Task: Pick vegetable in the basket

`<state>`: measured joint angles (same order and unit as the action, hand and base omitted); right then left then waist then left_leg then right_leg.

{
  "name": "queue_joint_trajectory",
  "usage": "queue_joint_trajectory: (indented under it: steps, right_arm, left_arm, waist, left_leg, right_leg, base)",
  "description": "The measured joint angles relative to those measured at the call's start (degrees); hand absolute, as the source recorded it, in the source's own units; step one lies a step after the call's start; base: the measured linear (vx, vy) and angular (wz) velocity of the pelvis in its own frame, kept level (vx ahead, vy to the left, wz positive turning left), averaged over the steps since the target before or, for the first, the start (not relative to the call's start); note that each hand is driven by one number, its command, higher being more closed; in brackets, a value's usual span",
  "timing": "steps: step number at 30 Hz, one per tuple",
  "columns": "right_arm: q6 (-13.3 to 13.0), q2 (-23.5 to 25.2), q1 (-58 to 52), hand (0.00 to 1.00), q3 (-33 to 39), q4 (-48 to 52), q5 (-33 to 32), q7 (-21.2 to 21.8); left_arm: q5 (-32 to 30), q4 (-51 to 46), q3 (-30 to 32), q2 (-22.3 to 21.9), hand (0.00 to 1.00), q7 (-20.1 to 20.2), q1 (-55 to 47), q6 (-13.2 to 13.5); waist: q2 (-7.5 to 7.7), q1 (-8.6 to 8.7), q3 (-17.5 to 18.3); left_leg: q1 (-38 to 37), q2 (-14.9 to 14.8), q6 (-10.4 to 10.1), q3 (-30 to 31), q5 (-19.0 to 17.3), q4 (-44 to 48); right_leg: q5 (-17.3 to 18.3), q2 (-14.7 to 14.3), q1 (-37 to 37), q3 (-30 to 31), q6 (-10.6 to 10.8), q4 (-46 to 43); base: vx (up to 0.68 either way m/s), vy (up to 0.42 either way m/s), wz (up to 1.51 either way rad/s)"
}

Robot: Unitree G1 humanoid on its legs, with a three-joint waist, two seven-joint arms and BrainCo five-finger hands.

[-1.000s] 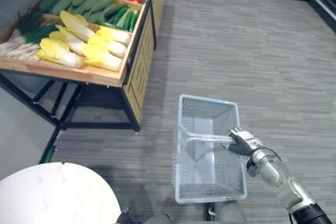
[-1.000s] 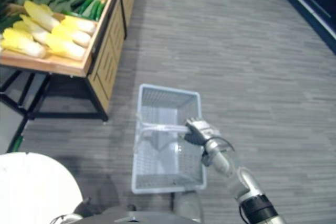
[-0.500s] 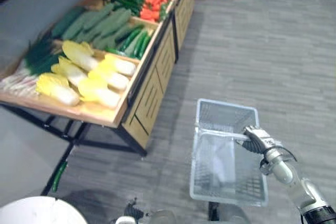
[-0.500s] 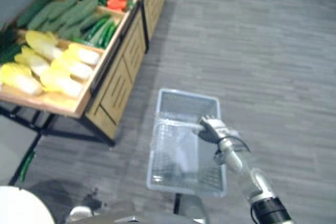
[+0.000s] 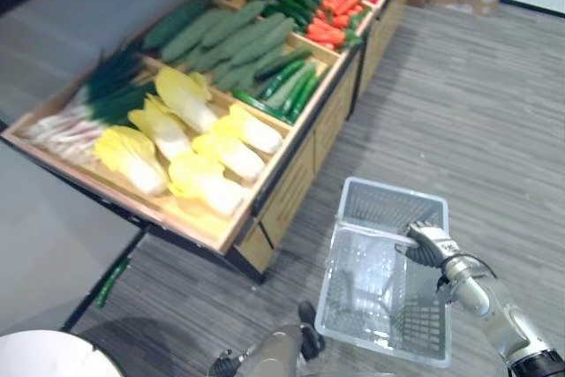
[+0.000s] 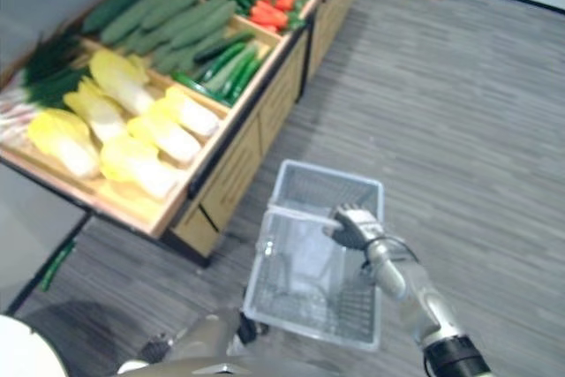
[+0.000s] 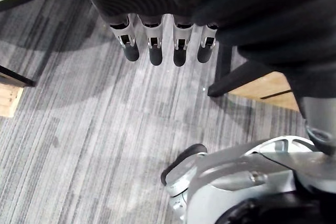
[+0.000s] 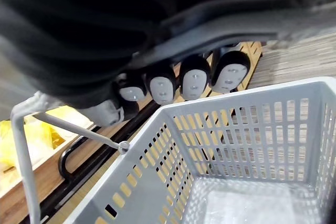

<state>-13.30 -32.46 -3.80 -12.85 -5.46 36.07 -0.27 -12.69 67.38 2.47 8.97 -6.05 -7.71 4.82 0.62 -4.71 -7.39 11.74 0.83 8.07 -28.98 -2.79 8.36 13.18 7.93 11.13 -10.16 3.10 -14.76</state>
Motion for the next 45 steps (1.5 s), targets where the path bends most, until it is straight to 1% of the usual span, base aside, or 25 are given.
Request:
queue_joint_trajectory:
  steps: [1, 2, 3, 4, 5, 6, 7, 8, 10, 13, 15, 18, 20, 22, 23, 24, 26, 27, 30, 31, 34, 38, 40, 42, 45]
  right_arm:
    - [-0.1, 0.1, 0.2, 1.00, -0.3, 0.0, 0.0, 0.0]
    - [-0.1, 1.0, 0.5, 1.00, -1.0, -0.1, 0.0, 0.0]
    - [-0.1, 1.6, 0.5, 1.00, -1.2, -0.2, 0.0, 0.0]
    - [-0.8, 2.9, 0.5, 1.00, -1.6, -1.2, 0.1, 0.0]
    - [-1.0, 3.4, 0.6, 1.00, -1.6, -1.7, 0.1, 0.0]
    - [-1.0, 3.7, 0.6, 1.00, -1.6, -2.6, 0.8, 0.1]
    - [-1.0, 3.7, 0.5, 1.00, -1.6, -2.8, 1.5, 0.1]
    - [-1.0, 3.7, 0.5, 1.00, -1.6, -3.0, 2.1, 0.0]
    - [-0.8, 3.6, 0.2, 1.00, -1.2, -3.2, 2.2, 0.0]
    - [0.3, 3.6, 1.4, 1.00, 0.9, -5.7, 2.2, -0.5]
    - [1.0, 3.8, 1.3, 1.00, 1.8, -7.3, 2.1, -0.5]
    - [1.3, 4.9, -1.2, 1.00, 6.4, -8.2, 2.1, -0.6]
    - [1.5, 7.0, -3.8, 1.00, 11.1, -9.0, 2.1, -0.6]
    - [1.6, 9.6, -7.3, 1.00, 16.5, -8.9, 2.2, -0.7]
    - [2.2, 10.3, -9.1, 1.00, 21.5, -9.2, 2.3, -1.0]
    - [3.3, 10.2, -9.7, 1.00, 26.1, -9.3, 2.2, -2.6]
    - [4.4, 9.0, -9.2, 1.00, 30.5, -9.5, 2.2, -4.5]
    - [4.8, 8.1, -9.2, 1.00, 31.1, -10.2, 2.2, -4.6]
    - [4.9, 6.1, -10.0, 1.00, 31.4, -13.7, 2.2, -4.6]
    - [5.1, 6.2, -10.7, 1.00, 32.2, -15.6, 2.1, -4.6]
    - [5.2, 7.7, -11.4, 1.00, 34.0, -23.0, 1.1, -4.6]
    - [5.6, 10.4, -10.7, 1.00, 36.2, -31.1, -0.2, -4.8]
    - [5.6, 12.5, -10.8, 1.00, 37.5, -34.3, -0.7, -5.7]
    - [5.6, 14.8, -11.3, 1.00, 39.6, -37.6, -1.3, -6.8]
    - [5.6, 17.1, -10.7, 1.00, 44.8, -44.0, -3.3, -8.1]
  left_arm:
    - [0.0, -0.1, 0.0, 0.0, 0.00, 0.0, -0.4, 0.0]
    - [0.0, -0.2, -0.6, 0.2, 0.00, 0.0, -1.1, -0.1]
    - [0.0, -0.3, -1.1, 0.3, 0.00, 0.0, -1.2, -0.1]
    - [0.1, -0.3, -2.3, 1.2, 0.00, -0.1, -1.1, -0.4]
    - [0.1, -0.3, -2.7, 1.6, 0.00, -0.2, -1.0, -0.5]
    - [0.2, -0.5, -3.3, 2.2, 0.00, -0.3, -0.9, -0.5]
    - [0.2, -0.8, -3.4, 2.3, 0.00, -0.3, -0.9, -0.5]
    - [0.3, -1.9, -3.8, 2.5, 0.00, -0.4, -0.6, -0.4]
    - [0.9, -1.9, -3.7, 2.3, 0.00, -0.4, 1.2, -0.3]
    - [1.3, -2.4, -2.5, 1.3, 0.00, -0.6, 2.0, -0.2]
    - [1.3, -1.7, -2.1, 1.4, 0.00, -0.9, 2.1, -0.3]
    - [1.3, -1.2, -2.1, 1.8, 0.00, -0.9, 1.7, -0.3]
    - [1.3, -1.2, -2.0, 2.6, 0.00, -0.9, 1.6, -0.3]
    - [1.3, -1.3, 0.0, 3.8, 0.00, -1.0, 1.2, -0.3]
    - [1.3, -0.4, 2.0, 2.2, 0.00, -1.2, 1.3, -0.3]
    - [1.3, -0.2, 4.2, -0.2, 0.00, -1.3, 1.0, -0.1]
    - [1.3, 0.0, 7.6, -2.2, 0.00, -1.3, -0.2, 0.0]
    - [1.3, 0.0, 9.3, -2.4, 0.00, -1.4, -0.8, 0.0]
    - [1.3, -0.3, 12.8, -2.4, 0.00, -1.5, -1.6, 0.0]
    - [1.4, -0.5, 13.6, -2.4, 0.00, -1.4, -1.4, 0.0]
    - [3.8, -2.6, 14.0, -2.5, 0.00, -1.7, -1.0, -0.2]
    - [8.4, -9.2, 18.8, -4.7, 0.00, -5.3, -0.9, -0.4]
    - [11.5, -15.4, 21.2, -5.4, 0.00, -8.2, -1.2, -0.1]
    - [12.7, -24.6, 23.3, -6.2, 0.00, -12.3, -1.6, 0.8]
    - [11.6, -39.9, 25.1, -7.1, 0.00, -18.7, -1.7, 4.1]
  waist:
    - [0.05, -0.13, 0.0]
    - [0.07, 0.01, 0.1]
    - [0.21, 0.22, 0.1]
    - [1.02, 1.18, 0.2]
    - [1.27, 1.44, 0.1]
    - [1.43, 1.72, 0.1]
    - [1.37, 1.95, 0.1]
    - [1.23, 3.17, 0.3]
    - [1.49, 3.60, 0.4]
    - [1.22, 4.15, 0.5]
    - [1.02, 4.05, 0.5]
    - [1.20, 3.87, 0.6]
    - [2.82, 3.72, 1.5]
    - [5.91, 4.12, 2.6]
    - [5.57, 4.58, 2.8]
    - [2.14, 4.64, 3.4]
    - [-1.03, 5.07, 3.5]
    - [-1.20, 5.69, 3.5]
    - [-0.64, 6.32, 3.6]
    - [0.11, 6.53, 3.7]
    - [-0.10, 7.71, 3.8]
    - [-2.31, 7.42, 3.8]
    - [-2.54, 7.13, 3.7]
    - [-3.24, 6.95, 4.1]
    - [-2.98, 6.01, 4.2]
  left_leg:
    - [-1.2, 0.5, -0.2, 0.1, -0.2, -1.1]
    - [-4.0, 1.3, -0.5, 1.3, -0.4, -3.6]
    - [-5.2, 1.6, -0.6, 2.2, -0.5, -4.5]
    - [-7.4, 2.2, -0.5, 4.3, -0.9, -5.4]
    - [-8.5, 2.3, -0.6, 5.3, -1.3, -5.4]
    - [-11.1, 2.6, -0.3, 7.1, -1.5, -5.3]
    - [-12.0, 2.6, -0.2, 8.1, -1.7, -5.3]
    - [-14.1, 2.5, -0.1, 12.0, -1.8, -5.9]
    - [-14.9, 2.4, -0.1, 15.6, -1.8, -6.1]
    - [-15.1, 1.3, -0.9, 20.9, -1.8, -5.7]
    - [-14.9, -0.3, -3.3, 25.7, -2.6, -5.5]
    - [-14.2, -2.4, -6.8, 31.3, -4.8, -3.9]
    - [-13.7, -3.3, -9.4, 34.4, -5.9, -3.1]
    - [-13.6, -3.6, -12.7, 36.6, -7.8, -3.0]
    - [-13.6, -6.3, -14.5, 36.4, -8.1, -3.2]
    - [-13.7, -10.5, -15.4, 34.7, -6.6, -4.1]
    - [-14.1, -14.2, -18.6, 32.1, -3.0, -6.4]
    - [-14.1, -15.0, -19.2, 31.2, -0.5, -7.3]
    - [-13.5, -15.8, -18.7, 28.3, 5.1, -7.0]
    - [-12.5, -16.0, -18.2, 25.3, 7.3, -7.1]
    - [-11.9, -16.0, -16.5, 12.5, 12.4, -10.2]
    - [-12.2, -15.6, -16.3, 10.2, 13.0, -13.8]
    - [-11.5, -15.4, -16.2, 9.7, 12.3, -13.8]
    - [-10.6, -15.5, -16.0, 9.1, 9.8, -13.8]
    - [-10.2, -13.4, -15.0, 9.3, 8.9, -14.0]
  right_leg:
    - [-0.3, 0.6, -1.7, 0.4, 0.6, -4.8]
    - [-4.6, 1.7, -7.7, 2.1, 8.0, -19.5]
    - [-7.4, 2.1, -10.3, 3.4, 12.6, -25.2]
    - [-10.2, 2.3, -15.2, 5.2, 13.7, -36.8]
    - [-10.1, 2.7, -17.0, 5.1, 13.5, -41.5]
    - [-9.0, 3.7, -20.0, 3.8, 11.4, -48.0]
    - [-8.1, 3.9, -20.9, 3.1, 9.8, -49.2]
    - [-4.6, 4.3, -23.8, 1.1, 4.0, -48.2]
    - [-3.0, 4.5, -26.6, 1.0, 1.4, -41.2]
    - [-2.9, 4.2, -26.8, 2.9, 1.2, -22.8]
    - [-3.9, 3.9, -26.0, 7.9, 1.9, -8.5]
    - [-4.8, 4.9, -25.7, 12.4, 3.4, -0.1]
    - [-5.3, 5.6, -25.3, 14.0, 4.2, 2.1]
    - [-6.2, 6.9, -22.7, 13.1, 5.6, 4.3]
    - [-11.5, 5.7, -22.3, 10.3, 8.3, 3.6]
    - [-10.8, 2.5, -22.0, 8.3, 7.0, 4.1]
    - [-10.3, -0.6, -22.1, 6.3, 5.2, 3.5]
    - [-10.0, -1.2, -21.8, 5.4, 4.5, 3.4]
    - [-9.5, -1.6, -19.6, 2.0, 3.5, 3.9]
    - [-9.2, -1.3, -19.0, -0.1, 2.9, 4.2]
    - [-8.7, -0.8, -17.2, -5.1, 2.1, 5.2]
    - [-8.4, -1.0, -16.7, -7.4, 2.0, 6.4]
    - [-8.6, -0.7, -16.8, -8.1, 2.5, 6.7]
    - [-8.6, -0.8, -16.8, -9.1, 2.5, 6.6]
    - [-10.2, 0.7, -15.8, -8.8, 3.1, 8.3]
  base:
    - [0.36, 0.183, 0.18]
    - [0.29, 0.140, 0.22]
    - [0.37, 0.134, 0.48]
    - [0.27, 0.047, 0.55]
    - [0.36, 0.028, 0.75]
    - [0.29, 0.003, 0.61]
    - [0.41, -0.024, 1.10]
    - [0.31, -0.045, 1.03]
    - [0.29, -0.110, 1.19]
    - [0.22, -0.172, 1.07]
    - [0.18, -0.228, 0.88]
    - [0.17, -0.334, 0.81]
    - [0.16, -0.481, 0.98]
    - [0.12, -0.576, 1.11]
    - [0.19, -0.651, 0.87]
    - [0.18, -0.528, 0.62]
    - [0.18, -0.383, 0.26]
    - [0.19, -0.400, 0.36]
    - [0.14, -0.267, 0.47]
    - [0.08, -0.175, 0.81]
    - [0.02, -0.107, 0.79]
    - [-0.08, 0.016, 0.44]
    - [-0.09, 0.081, 0.22]
    - [-0.07, 0.119, 0.28]
    - [-0.03, 0.118, 0.17]
